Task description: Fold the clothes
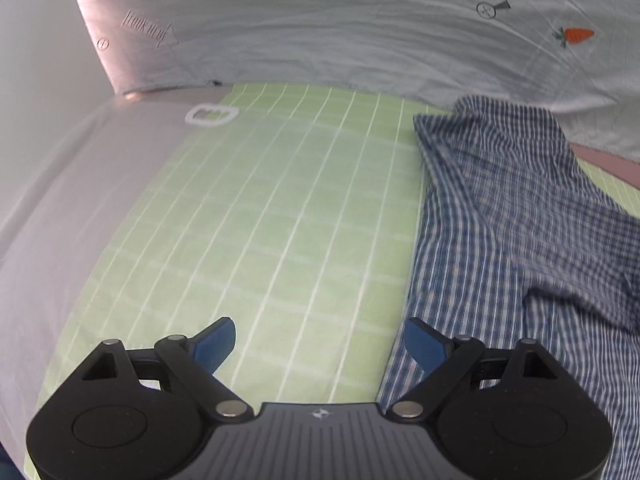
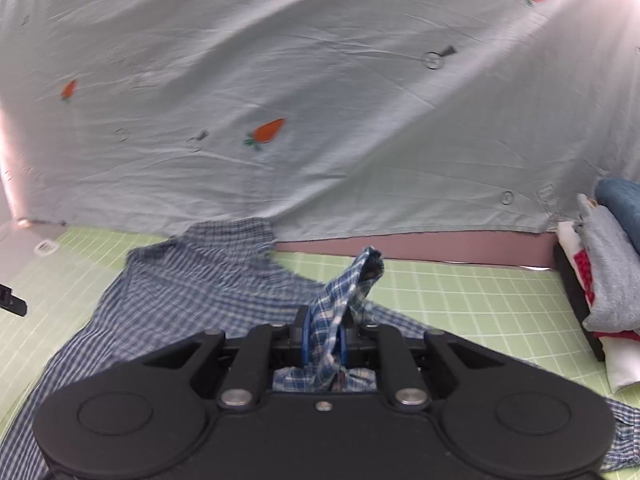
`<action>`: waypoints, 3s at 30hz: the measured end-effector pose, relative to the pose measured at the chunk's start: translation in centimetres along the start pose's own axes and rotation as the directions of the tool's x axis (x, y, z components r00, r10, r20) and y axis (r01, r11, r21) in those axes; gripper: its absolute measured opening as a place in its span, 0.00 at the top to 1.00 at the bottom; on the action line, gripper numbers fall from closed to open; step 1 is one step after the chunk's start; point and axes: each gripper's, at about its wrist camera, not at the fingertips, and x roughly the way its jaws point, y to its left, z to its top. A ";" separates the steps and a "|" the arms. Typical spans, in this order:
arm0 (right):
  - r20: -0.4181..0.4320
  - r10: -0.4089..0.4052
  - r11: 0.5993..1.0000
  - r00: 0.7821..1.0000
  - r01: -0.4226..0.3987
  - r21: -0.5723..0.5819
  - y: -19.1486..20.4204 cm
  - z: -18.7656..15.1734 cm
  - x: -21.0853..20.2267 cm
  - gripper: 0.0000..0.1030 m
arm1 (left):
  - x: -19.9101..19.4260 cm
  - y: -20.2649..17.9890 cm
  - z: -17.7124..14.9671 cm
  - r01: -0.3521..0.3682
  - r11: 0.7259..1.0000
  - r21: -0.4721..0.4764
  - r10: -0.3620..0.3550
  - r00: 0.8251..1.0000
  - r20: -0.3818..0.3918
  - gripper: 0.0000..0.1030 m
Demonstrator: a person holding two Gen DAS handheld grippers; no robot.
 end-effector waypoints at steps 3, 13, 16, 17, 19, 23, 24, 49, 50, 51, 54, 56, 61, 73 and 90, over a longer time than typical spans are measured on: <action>-0.051 0.081 0.994 0.995 -0.084 -0.065 4.4 -2.8 -2.0 0.90 | -0.6 1.6 -4.5 -0.002 1.000 -0.010 0.001 0.998 -0.057 0.11; -0.264 0.231 0.951 0.936 -0.275 -0.142 13.7 -11.3 -6.0 0.90 | -3.0 3.9 -11.7 0.009 1.000 -0.008 -0.009 0.994 -0.105 0.11; -0.268 0.245 0.952 0.932 -0.283 -0.114 14.1 -11.8 -7.1 0.72 | -3.8 3.6 -12.3 0.018 1.000 -0.004 -0.018 0.996 -0.091 0.11; -0.259 0.245 0.956 0.934 -0.276 -0.094 13.9 -11.8 -7.5 0.61 | -3.9 3.4 -12.3 0.023 1.000 -0.003 -0.023 0.996 -0.088 0.11; -0.234 0.232 0.965 0.944 -0.254 -0.065 13.1 -11.6 -8.3 0.43 | -3.9 2.7 -12.3 0.034 0.999 -0.002 -0.034 0.996 -0.084 0.11; -0.206 0.157 0.987 0.966 -0.160 -0.002 10.6 -11.6 -8.9 0.20 | -3.8 1.0 -12.3 0.065 0.998 0.000 -0.065 0.995 -0.080 0.11; -0.208 0.124 0.992 0.970 -0.123 0.017 9.7 -11.7 -8.8 0.16 | -3.7 0.3 -12.2 0.073 0.997 0.006 -0.073 0.994 -0.079 0.11; -0.392 -0.155 0.965 0.907 0.225 0.138 -4.8 -18.2 -8.1 0.00 | -3.0 -12.2 -12.7 0.220 0.968 0.125 -0.211 0.974 -0.083 0.49; -0.395 -0.154 0.964 0.906 0.225 0.140 -4.9 -18.2 -8.1 0.00 | -3.1 -12.3 -12.8 0.227 0.966 0.127 -0.217 0.972 -0.085 0.55; -0.398 -0.153 0.964 0.905 0.225 0.142 -5.0 -18.3 -8.0 0.00 | -3.1 -12.3 -13.0 0.233 0.964 0.128 -0.223 0.971 -0.088 0.71; -0.409 -0.151 0.962 0.900 0.229 0.148 -5.1 -18.6 -8.0 0.00 | -3.2 -12.1 -13.4 0.254 0.959 0.126 -0.244 0.965 -0.094 0.95; -0.411 -0.149 0.962 0.899 0.228 0.150 -5.0 -18.8 -8.0 0.00 | -3.6 -11.8 -13.7 0.271 0.955 0.122 -0.263 0.961 -0.079 0.99; -0.414 -0.142 0.963 0.899 0.222 0.153 -5.0 -19.1 -8.3 0.00 | -4.1 -11.3 -13.8 0.276 0.956 0.100 -0.271 0.961 -0.062 0.97; -0.421 -0.140 0.954 0.896 0.236 0.185 -6.2 -19.3 -8.4 0.00 | -5.3 -10.3 -13.4 0.336 0.942 0.002 -0.336 0.942 0.005 0.50; -0.414 -0.150 0.943 0.898 0.256 0.214 -7.1 -19.6 -8.4 0.00 | -3.3 -10.2 -13.2 0.362 0.932 -0.014 -0.363 0.931 -0.043 0.95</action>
